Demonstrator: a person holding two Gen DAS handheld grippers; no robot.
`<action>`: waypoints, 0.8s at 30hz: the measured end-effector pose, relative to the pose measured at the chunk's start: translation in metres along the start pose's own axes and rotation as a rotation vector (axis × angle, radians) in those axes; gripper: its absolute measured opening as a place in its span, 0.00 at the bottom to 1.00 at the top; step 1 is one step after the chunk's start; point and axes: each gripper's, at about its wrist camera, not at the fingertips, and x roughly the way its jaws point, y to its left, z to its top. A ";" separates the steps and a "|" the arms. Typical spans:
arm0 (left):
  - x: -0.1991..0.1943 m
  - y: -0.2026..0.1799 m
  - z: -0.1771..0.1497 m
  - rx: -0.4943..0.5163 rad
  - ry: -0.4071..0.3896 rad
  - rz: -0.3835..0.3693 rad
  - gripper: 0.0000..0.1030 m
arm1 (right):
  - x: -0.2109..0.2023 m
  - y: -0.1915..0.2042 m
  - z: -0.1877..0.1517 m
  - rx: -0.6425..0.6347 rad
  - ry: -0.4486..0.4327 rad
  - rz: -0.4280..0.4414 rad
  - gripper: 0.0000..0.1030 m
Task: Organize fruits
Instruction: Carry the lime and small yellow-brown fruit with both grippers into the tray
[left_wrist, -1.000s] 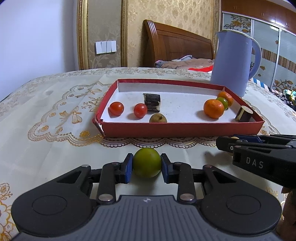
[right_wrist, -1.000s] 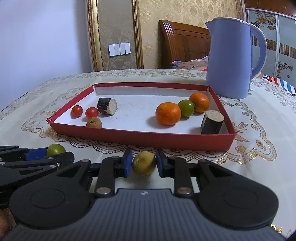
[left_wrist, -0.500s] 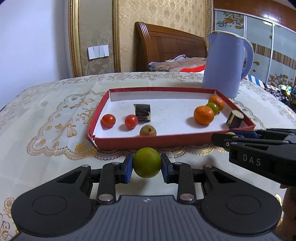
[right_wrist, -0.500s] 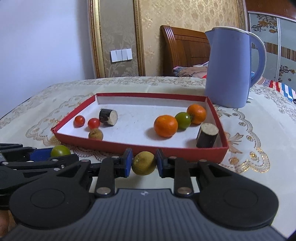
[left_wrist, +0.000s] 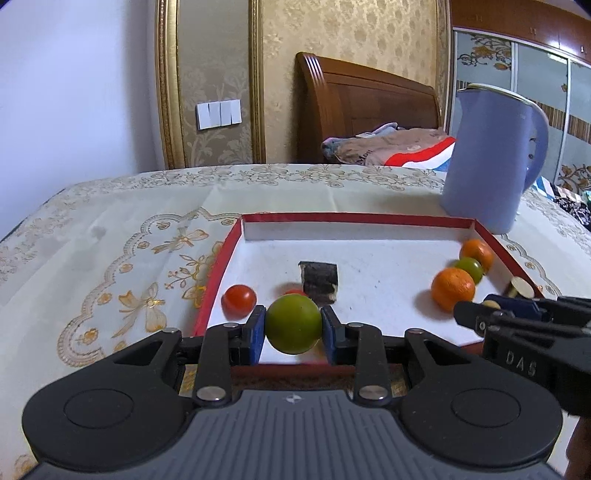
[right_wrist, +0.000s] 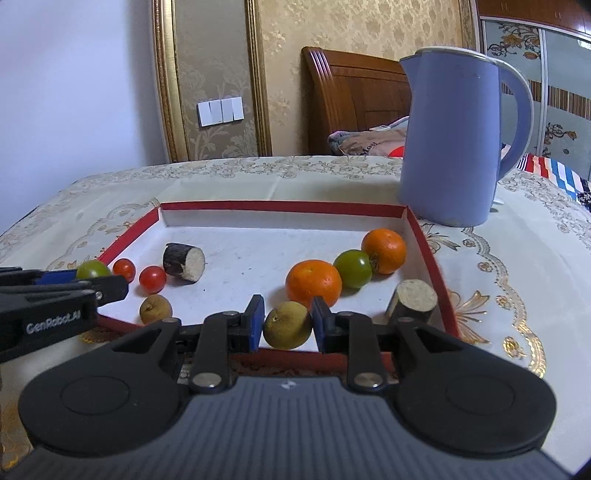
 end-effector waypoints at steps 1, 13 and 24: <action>0.005 -0.001 0.001 0.000 0.003 0.001 0.30 | 0.003 0.002 0.001 -0.003 0.004 0.003 0.25; 0.041 -0.001 0.004 -0.012 0.048 0.016 0.30 | 0.034 0.022 0.007 -0.064 0.043 0.012 0.25; 0.060 -0.005 0.004 0.010 0.065 0.050 0.30 | 0.054 0.018 0.008 -0.023 0.073 -0.007 0.25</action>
